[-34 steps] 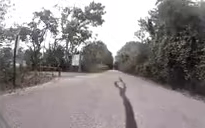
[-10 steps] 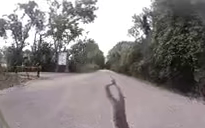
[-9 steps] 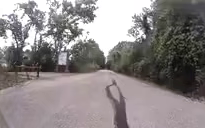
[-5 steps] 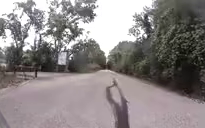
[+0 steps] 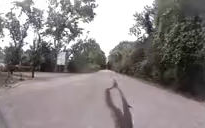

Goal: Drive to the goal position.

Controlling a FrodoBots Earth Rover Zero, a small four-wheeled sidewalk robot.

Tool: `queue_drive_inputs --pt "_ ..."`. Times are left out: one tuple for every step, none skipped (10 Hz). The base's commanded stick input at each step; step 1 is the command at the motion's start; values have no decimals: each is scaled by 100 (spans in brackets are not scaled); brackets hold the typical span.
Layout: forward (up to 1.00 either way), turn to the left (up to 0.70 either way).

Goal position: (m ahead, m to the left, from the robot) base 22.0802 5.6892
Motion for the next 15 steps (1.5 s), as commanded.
queue_drive_inputs --pt "50 0" --pt "50 0" --pt "50 0" --pt "50 0" --pt "50 0" --pt "50 0" --pt "50 0" --pt "50 0" --pt "50 0" --pt "50 0" --pt "50 0" --pt "50 0" --pt "50 0" --pt "50 0" --pt "50 0"
